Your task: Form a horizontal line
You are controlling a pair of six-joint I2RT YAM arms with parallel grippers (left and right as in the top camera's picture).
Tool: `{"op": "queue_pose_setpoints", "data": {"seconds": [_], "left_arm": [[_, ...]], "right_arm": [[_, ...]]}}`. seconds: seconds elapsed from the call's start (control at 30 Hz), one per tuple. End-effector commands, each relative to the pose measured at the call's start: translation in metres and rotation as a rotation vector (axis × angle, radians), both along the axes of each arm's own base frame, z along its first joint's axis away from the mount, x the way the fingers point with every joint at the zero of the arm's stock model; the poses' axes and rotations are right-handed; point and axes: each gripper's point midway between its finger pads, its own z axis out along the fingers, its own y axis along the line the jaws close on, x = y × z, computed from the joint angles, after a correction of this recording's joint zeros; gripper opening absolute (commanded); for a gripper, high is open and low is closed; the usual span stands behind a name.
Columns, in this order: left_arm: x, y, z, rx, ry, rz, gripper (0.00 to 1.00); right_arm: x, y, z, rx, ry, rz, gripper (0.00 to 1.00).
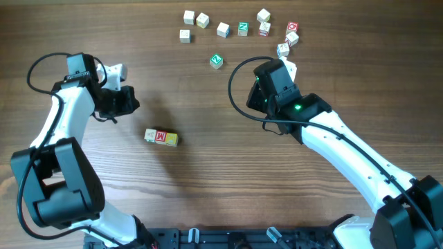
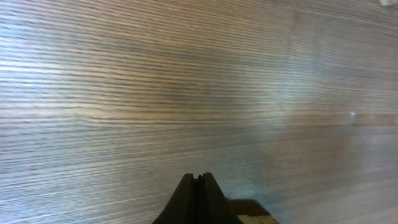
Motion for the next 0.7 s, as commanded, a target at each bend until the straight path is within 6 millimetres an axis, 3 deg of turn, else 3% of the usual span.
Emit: {"op": "queue_pose_setpoints", "data": {"seconds": [0.0, 0.2, 0.4, 0.67], "left_arm": [[-0.004, -0.02, -0.008, -0.064, 0.043, -0.046, 0.04], [-0.01, -0.036, -0.018, -0.054, 0.085, -0.091, 0.04], [-0.024, -0.012, -0.029, 0.08, 0.18, -0.015, 0.04], [-0.049, -0.015, -0.045, 0.078, 0.254, -0.025, 0.04]], "right_arm": [[-0.002, -0.007, -0.012, -0.033, 0.022, -0.025, 0.05], [-0.006, -0.01, -0.015, -0.048, 0.039, -0.027, 0.04], [-0.007, -0.011, -0.016, -0.053, 0.047, -0.027, 0.05], [-0.008, -0.011, -0.017, -0.055, 0.051, -0.027, 0.05]]}}
